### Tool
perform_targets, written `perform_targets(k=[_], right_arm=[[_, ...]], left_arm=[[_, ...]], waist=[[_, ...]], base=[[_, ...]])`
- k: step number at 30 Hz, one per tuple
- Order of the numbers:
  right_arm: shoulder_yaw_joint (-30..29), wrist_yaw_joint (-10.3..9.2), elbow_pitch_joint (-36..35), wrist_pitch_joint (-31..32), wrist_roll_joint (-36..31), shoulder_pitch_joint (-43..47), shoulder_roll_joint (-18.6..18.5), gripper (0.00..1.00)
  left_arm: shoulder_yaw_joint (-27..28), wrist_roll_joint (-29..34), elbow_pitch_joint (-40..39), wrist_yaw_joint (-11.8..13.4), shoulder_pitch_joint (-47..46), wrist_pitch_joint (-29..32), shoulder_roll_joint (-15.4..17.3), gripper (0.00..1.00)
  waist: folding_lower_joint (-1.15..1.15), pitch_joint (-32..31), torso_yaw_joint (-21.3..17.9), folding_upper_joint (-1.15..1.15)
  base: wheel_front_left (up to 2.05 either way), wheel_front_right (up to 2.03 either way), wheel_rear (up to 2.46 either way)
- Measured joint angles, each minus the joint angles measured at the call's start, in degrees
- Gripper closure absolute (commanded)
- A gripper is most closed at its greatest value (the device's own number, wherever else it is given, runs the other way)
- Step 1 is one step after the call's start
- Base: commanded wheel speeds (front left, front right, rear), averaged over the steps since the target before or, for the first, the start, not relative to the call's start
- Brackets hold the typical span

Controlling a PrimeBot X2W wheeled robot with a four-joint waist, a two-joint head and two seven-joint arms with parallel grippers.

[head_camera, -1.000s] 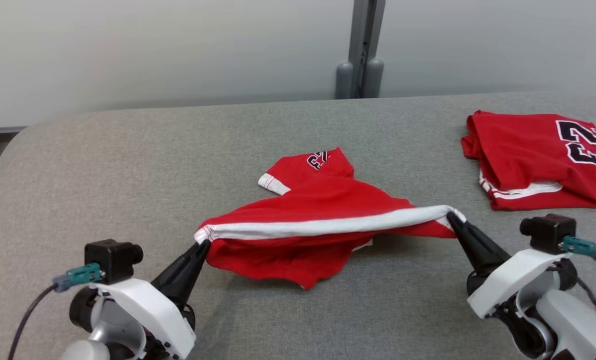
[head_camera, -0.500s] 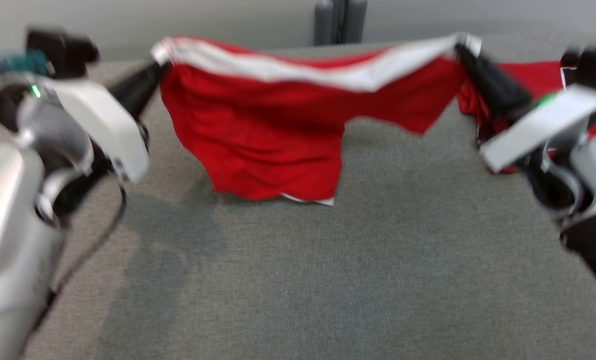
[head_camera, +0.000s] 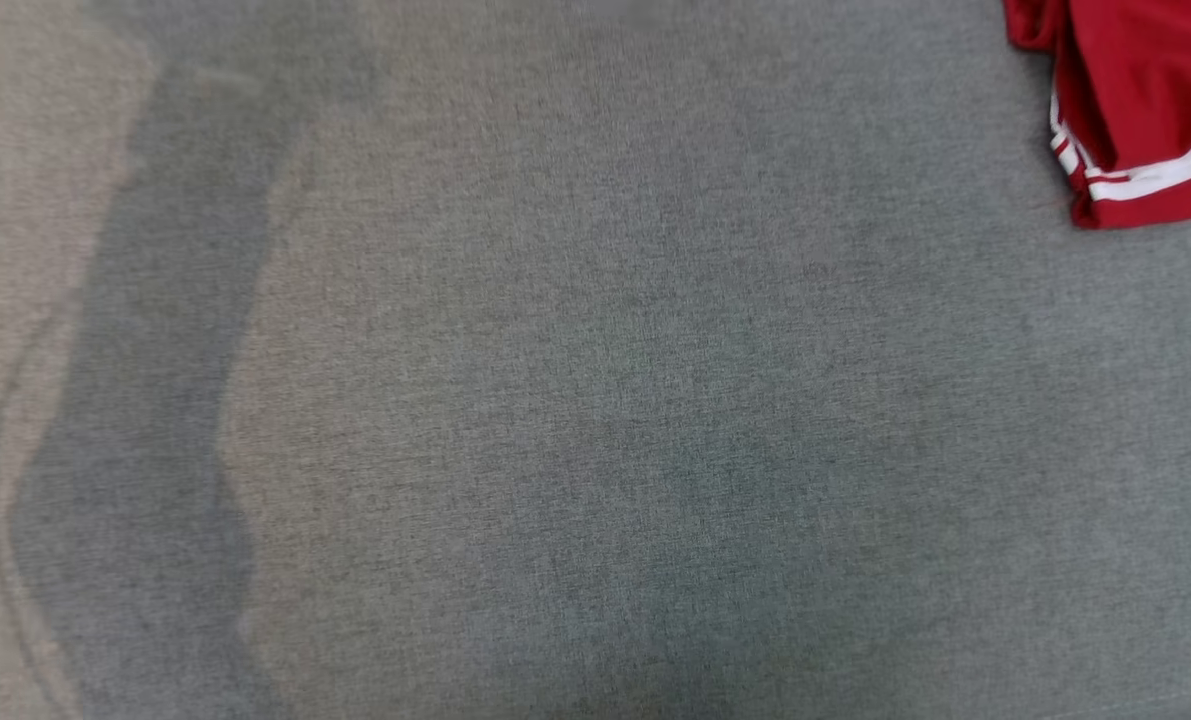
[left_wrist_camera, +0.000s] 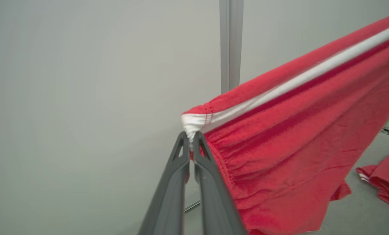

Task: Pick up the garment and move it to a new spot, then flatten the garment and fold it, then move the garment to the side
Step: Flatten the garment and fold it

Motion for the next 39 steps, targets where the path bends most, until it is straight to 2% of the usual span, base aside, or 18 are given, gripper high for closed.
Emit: perform_targets(k=[5, 9, 16, 21, 26, 30, 32, 39], right_arm=[[1.48, 0.00, 3.08, -2.05, -1.04, -6.36, 0.56, 1.00], [6.97, -0.01, 2.63, -1.55, -0.07, -5.26, 1.03, 1.00], [17.08, -0.01, -1.49, -2.33, 2.30, 8.20, 0.02, 1.00], [22.92, -0.02, -5.81, -2.76, 5.10, 19.49, -2.76, 1.00], [29.00, -0.01, -13.22, -1.11, 9.25, 31.13, -8.65, 1.00], [31.10, -0.02, -17.80, 1.29, 13.02, 39.50, -15.06, 1.00], [31.42, -0.02, -19.26, 1.68, 14.17, 41.47, -16.27, 1.00], [33.67, -0.02, -29.22, 8.34, 19.02, 53.43, -25.31, 1.00]], left_arm=[[-3.23, -0.27, 6.20, -0.01, -6.58, -5.64, -0.81, 1.00], [-8.29, -3.53, 8.94, 0.00, -5.81, -6.59, -0.75, 1.00], [-19.56, -11.99, 7.26, 0.01, 5.69, -6.93, 3.27, 1.00], [-23.87, -19.51, 3.97, 0.02, 16.67, -7.03, 6.06, 1.00], [-28.38, -22.46, -1.03, 0.02, 28.60, -7.93, 8.71, 1.00], [-30.97, -24.23, -6.28, 0.34, 36.59, -6.27, 11.77, 1.00], [-31.48, -24.92, -8.26, 1.00, 38.35, -5.50, 12.44, 1.00], [-34.48, -30.82, -26.96, 7.30, 49.77, 1.83, 20.93, 1.00]], waist=[[0.00, 3.17, -0.65, 0.00], [0.00, 3.55, -0.94, 0.00], [0.00, 0.18, -0.85, 0.00], [0.00, -4.54, -0.87, 0.00], [0.00, -10.79, -0.71, 0.00], [0.00, -16.05, -0.46, 0.00], [0.00, -17.29, -0.41, 0.00], [0.00, -24.02, -0.22, 0.00]], base=[[0.00, 0.00, 0.00], [0.00, 0.00, 0.00], [0.00, 0.00, 0.00], [0.00, 0.00, 0.00], [0.00, 0.00, 0.00], [0.00, 0.00, 0.00], [0.00, 0.00, 0.00], [0.00, 0.00, 0.00]])
